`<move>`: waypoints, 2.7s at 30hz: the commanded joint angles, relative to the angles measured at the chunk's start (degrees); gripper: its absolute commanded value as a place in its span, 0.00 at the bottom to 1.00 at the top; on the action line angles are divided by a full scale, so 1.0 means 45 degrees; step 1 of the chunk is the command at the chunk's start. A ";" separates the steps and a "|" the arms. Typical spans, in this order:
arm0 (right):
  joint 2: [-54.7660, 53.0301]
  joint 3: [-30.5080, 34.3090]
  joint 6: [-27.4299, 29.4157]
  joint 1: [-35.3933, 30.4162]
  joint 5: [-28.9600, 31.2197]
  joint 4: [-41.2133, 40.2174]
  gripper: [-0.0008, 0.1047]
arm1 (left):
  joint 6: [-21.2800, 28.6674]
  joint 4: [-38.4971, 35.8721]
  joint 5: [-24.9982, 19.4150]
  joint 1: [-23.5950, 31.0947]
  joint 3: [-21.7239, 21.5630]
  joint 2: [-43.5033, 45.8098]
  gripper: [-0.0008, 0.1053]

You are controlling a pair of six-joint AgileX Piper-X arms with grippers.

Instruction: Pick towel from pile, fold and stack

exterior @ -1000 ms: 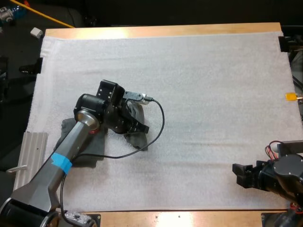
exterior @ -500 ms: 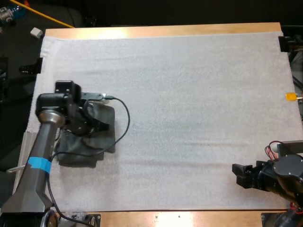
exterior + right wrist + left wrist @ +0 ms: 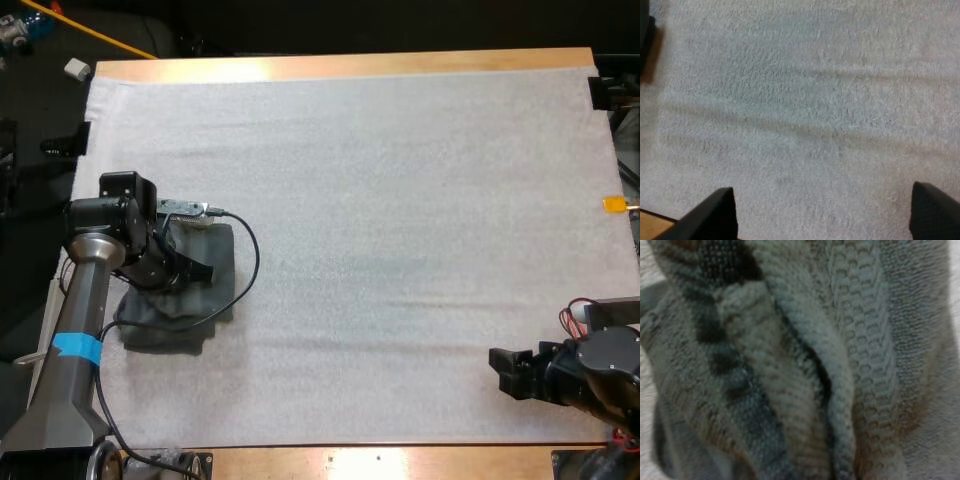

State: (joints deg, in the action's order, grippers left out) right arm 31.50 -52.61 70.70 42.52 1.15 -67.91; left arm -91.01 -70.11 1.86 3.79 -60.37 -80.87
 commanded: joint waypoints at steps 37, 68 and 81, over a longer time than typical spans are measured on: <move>0.0021 -0.0084 -0.0323 -0.0002 -0.3218 0.3059 0.66 | -0.0278 0.0150 -0.3127 -0.0063 -0.0455 0.0049 0.61; 0.0012 -0.0057 -0.0594 0.0027 -0.3432 0.3423 0.65 | -0.0596 0.2594 0.0900 0.0748 0.1896 -0.0927 0.53; 0.0028 -0.0053 -0.0627 0.0009 -0.3527 0.3469 0.65 | -0.0588 0.2648 0.0939 0.0726 0.0550 -0.0761 0.53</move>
State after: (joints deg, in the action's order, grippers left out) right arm 31.77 -52.61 68.13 42.52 -13.88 -52.90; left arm -93.47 -58.28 6.32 7.38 -55.65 -85.37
